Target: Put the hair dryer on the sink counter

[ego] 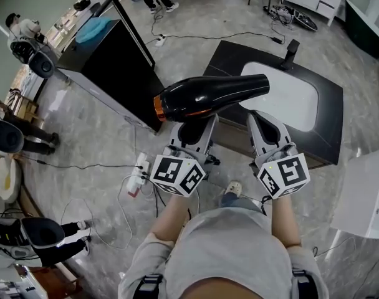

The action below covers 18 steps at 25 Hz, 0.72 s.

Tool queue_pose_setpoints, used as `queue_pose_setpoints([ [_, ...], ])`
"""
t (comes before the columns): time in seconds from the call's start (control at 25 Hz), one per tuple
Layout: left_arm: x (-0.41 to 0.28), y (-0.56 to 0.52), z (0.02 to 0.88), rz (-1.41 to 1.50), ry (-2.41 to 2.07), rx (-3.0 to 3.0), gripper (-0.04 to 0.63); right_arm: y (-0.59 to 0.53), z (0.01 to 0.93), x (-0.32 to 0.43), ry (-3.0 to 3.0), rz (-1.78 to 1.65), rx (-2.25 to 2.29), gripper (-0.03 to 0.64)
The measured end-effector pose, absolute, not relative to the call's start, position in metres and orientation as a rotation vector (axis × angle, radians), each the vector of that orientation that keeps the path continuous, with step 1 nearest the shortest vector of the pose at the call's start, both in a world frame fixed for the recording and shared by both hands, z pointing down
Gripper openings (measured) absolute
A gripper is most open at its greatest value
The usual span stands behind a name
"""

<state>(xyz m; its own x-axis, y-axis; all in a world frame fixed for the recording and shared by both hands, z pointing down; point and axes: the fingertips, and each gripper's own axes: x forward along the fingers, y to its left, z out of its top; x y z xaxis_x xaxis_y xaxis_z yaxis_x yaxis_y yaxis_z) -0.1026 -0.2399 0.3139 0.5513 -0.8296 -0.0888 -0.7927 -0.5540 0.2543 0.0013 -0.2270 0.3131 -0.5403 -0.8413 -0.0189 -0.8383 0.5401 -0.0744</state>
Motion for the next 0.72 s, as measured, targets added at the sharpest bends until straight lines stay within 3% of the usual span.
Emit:
queue_pose_setpoints([
  [0.72,-0.058,-0.388,0.339,-0.247,-1.148,2.630,0.167,-0.354,0.338,0.043,2.621,-0.141,-1.682,0.009],
])
